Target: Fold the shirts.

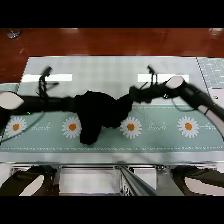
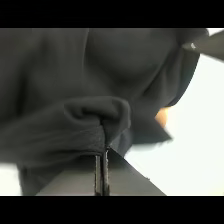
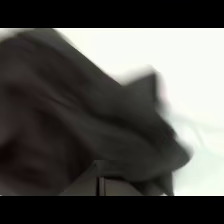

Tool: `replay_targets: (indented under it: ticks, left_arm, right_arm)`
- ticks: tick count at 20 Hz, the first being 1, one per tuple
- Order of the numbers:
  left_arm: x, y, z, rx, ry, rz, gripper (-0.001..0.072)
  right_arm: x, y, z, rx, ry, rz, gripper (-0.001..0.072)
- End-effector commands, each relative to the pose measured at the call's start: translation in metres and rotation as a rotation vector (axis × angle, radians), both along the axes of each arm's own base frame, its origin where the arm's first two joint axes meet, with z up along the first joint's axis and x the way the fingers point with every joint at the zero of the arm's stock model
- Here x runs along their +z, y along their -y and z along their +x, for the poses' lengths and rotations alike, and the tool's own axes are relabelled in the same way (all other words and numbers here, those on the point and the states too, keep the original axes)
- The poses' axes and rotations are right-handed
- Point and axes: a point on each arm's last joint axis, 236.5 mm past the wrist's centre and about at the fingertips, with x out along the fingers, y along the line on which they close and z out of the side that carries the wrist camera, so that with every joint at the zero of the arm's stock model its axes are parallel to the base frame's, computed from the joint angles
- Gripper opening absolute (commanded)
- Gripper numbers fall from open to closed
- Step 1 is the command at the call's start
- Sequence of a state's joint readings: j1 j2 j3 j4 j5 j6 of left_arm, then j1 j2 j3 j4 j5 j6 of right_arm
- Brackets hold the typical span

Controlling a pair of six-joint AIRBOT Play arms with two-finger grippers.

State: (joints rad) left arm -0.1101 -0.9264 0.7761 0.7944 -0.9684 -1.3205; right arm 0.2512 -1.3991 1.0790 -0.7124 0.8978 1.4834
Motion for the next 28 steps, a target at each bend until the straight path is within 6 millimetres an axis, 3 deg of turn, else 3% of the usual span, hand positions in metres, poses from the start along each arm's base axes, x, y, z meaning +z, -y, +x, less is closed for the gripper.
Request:
replay_targets:
  ticks: [1, 2, 3, 5, 6, 9, 13, 16, 18, 19, 22, 25, 28]
  left_arm:
    - [0.139, -0.048, 0.062, 0.166, 0.298, -0.071, 0.0033]
    - [0.191, -0.065, 0.070, 0.208, 0.408, -0.085, 0.0033]
    - [0.235, -0.077, 0.069, 0.228, 0.489, -0.082, 0.0033]
    - [0.308, -0.092, 0.044, 0.209, 0.630, -0.022, 0.0033]
    - [0.332, -0.098, 0.028, 0.201, 0.681, 0.025, 0.0033]
    - [0.380, -0.121, -0.020, 0.264, 0.812, 0.227, 0.0033]
    - [0.398, -0.146, -0.075, 0.422, 0.878, 0.406, 0.0033]
    - [0.404, -0.136, -0.101, 0.408, 0.912, 0.413, 0.0033]
    - [0.388, -0.117, -0.102, 0.317, 0.865, 0.365, 0.0033]
    - [0.369, -0.115, -0.095, 0.286, 0.809, 0.364, 0.0033]
    - [0.283, -0.121, -0.059, 0.250, 0.574, 0.361, 0.0033]
    - [0.191, -0.131, -0.010, 0.280, 0.391, 0.324, 0.0033]
    - [0.108, -0.125, 0.028, 0.291, 0.218, 0.230, 0.0033]
  right_arm:
    - [0.175, 0.044, 0.062, -0.046, 0.417, 0.014, 0.0017]
    - [0.234, 0.058, 0.063, -0.057, 0.555, -0.011, 0.0017]
    - [0.288, 0.072, 0.052, -0.059, 0.687, -0.061, 0.0017]
    - [0.364, 0.094, 0.008, -0.058, 0.881, -0.184, 0.0017]
    - [0.389, 0.103, -0.019, -0.062, 0.946, -0.230, 0.0017]
    - [0.430, 0.142, -0.101, -0.121, 1.072, -0.398, 0.0017]
    - [0.438, 0.210, -0.182, -0.311, 1.057, -0.593, 0.0018]
    - [0.422, 0.233, -0.214, -0.362, 0.980, -0.657, 0.0018]
    - [0.397, 0.230, -0.215, -0.319, 0.889, -0.657, 0.0017]
    - [0.379, 0.228, -0.210, -0.293, 0.829, -0.661, 0.0018]
    - [0.289, 0.223, -0.176, -0.219, 0.581, -0.682, 0.0018]
    - [0.192, 0.222, -0.129, -0.221, 0.425, -0.686, 0.0018]
    - [0.098, 0.229, -0.093, -0.266, 0.260, -0.710, 0.0018]
